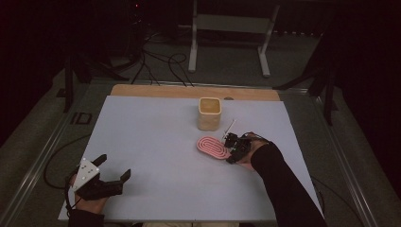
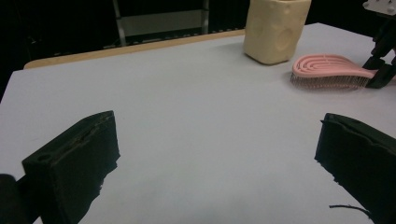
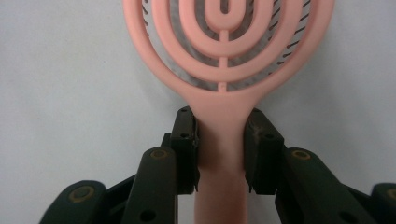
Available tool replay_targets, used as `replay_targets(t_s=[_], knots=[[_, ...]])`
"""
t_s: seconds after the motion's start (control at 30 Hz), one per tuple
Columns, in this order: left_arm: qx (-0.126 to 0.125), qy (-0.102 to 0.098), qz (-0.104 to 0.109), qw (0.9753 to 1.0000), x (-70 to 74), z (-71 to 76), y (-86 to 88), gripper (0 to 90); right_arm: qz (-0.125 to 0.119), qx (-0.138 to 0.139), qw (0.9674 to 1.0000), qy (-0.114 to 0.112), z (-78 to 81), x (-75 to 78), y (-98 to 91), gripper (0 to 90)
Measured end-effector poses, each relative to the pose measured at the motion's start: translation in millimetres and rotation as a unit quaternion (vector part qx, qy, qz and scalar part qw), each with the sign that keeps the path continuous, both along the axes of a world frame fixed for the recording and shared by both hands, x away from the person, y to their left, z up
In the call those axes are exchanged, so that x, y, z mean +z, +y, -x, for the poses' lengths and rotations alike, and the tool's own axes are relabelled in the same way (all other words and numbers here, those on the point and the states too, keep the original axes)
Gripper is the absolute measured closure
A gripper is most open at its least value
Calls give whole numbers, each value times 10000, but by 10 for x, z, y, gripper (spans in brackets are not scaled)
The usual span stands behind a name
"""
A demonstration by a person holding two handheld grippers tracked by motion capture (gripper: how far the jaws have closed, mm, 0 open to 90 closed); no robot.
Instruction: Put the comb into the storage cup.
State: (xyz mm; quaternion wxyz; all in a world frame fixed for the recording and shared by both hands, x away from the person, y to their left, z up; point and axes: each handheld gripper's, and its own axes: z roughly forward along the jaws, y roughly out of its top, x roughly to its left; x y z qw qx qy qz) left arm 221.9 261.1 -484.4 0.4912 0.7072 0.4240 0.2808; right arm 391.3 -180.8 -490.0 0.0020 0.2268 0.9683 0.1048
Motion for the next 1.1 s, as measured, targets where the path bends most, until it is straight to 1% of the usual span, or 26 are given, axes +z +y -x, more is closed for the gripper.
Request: replay_targets(t_s=[0.07,0.17,0.23,0.27,0.3,0.33,0.37,0.47,0.57,0.6,0.67,0.73,0.77,0.83,0.93,1.07,1.1], knots=[[0,6,-2,10000,-1,-1,3,0,3,-22,10000,10,3,2,0,688],[0,8,-3,10000,-1,-2,4,0,11,24,10000,-20,5,0,0,689],[4,9,-1,10000,-2,-3,4,0,82,-66,9999,-109,44,6,25,692],[5,10,-4,10000,-2,-3,3,0,95,-102,9998,-119,54,6,29,693],[5,11,-3,10000,-2,-3,4,0,95,-73,9999,-107,57,8,26,694],[7,14,-4,10000,-2,-3,5,0,84,-76,9998,-144,63,7,22,695],[9,16,-1,10000,-2,-4,5,0,84,-131,9998,-148,72,9,22,695],[12,35,-16,10000,-3,-4,7,0,-23,-187,9997,-174,90,6,-2,696],[21,37,-21,10000,-5,-5,3,0,-121,-302,9992,-211,113,0,-26,697],[25,40,-19,10000,-5,-5,1,0,-141,-294,9992,-244,119,-3,-36,697],[28,46,-16,10000,-6,-6,-1,0,-168,-391,9987,-275,139,0,-46,697],[28,53,-26,10000,-7,-6,-2,0,-231,-389,9984,-352,147,0,-67,698],[26,58,-27,10000,-7,-6,-3,0,-238,-482,9979,-354,163,10,-65,698],[26,58,-25,10000,-8,-6,-4,0,-300,-546,9972,-402,180,22,-79,699],[30,61,-28,10000,-8,-6,-5,0,-367,-668,9953,-594,200,50,-93,699],[46,78,-40,10000,-11,-9,-4,0,-570,-886,9907,-862,223,98,-123,699],[46,78,-40,10000,-11,-9,-4,0,-570,-886,9907,-862,223,98,-123,699]])
